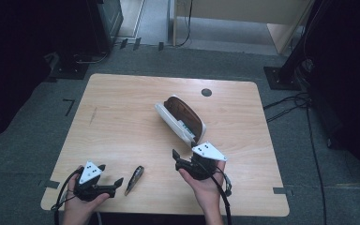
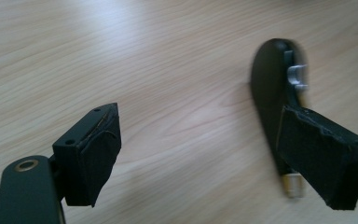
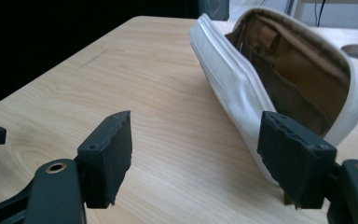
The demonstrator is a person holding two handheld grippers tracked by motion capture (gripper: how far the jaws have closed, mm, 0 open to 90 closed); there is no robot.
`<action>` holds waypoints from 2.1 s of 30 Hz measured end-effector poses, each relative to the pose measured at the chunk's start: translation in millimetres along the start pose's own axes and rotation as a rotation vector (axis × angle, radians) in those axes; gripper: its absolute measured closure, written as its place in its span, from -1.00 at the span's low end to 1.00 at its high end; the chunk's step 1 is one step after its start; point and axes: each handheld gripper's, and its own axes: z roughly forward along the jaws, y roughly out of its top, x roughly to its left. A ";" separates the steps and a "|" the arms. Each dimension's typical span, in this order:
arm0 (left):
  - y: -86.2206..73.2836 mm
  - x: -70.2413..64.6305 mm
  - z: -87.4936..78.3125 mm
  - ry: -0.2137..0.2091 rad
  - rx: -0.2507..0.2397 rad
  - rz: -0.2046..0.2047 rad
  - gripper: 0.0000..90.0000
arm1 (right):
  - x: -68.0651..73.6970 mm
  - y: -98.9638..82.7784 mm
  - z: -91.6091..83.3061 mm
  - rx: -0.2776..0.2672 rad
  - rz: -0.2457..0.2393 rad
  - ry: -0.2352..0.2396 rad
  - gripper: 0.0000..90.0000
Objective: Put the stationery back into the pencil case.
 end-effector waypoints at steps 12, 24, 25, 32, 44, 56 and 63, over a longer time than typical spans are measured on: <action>5.0 -37.1 23.1 -0.049 0.081 0.050 -0.16 | -14.9 -22.1 -5.4 0.034 -0.015 -0.052 -0.27; 2.5 -34.8 35.4 -0.050 0.095 0.061 0.66 | -33.1 -35.2 -7.2 0.086 -0.056 -0.013 -0.22; 3.0 -34.8 36.5 -0.059 0.092 0.054 0.67 | -35.8 -35.5 -7.6 0.088 -0.057 0.005 -0.22; 16.3 -42.2 52.6 -0.084 0.116 0.096 0.75 | -45.8 -38.0 -11.1 0.088 -0.079 0.024 -0.18; 46.6 -67.7 95.6 -0.183 0.104 0.161 0.73 | -60.9 -54.1 -13.5 0.097 -0.027 0.020 -0.17; 45.7 -58.9 88.5 -0.226 0.086 0.102 0.03 | -61.0 -59.8 -8.4 0.116 -0.017 0.029 -0.16; 37.6 -48.2 71.0 -0.209 0.071 0.094 -0.17 | -58.7 -60.4 -5.1 0.107 -0.015 0.083 -0.16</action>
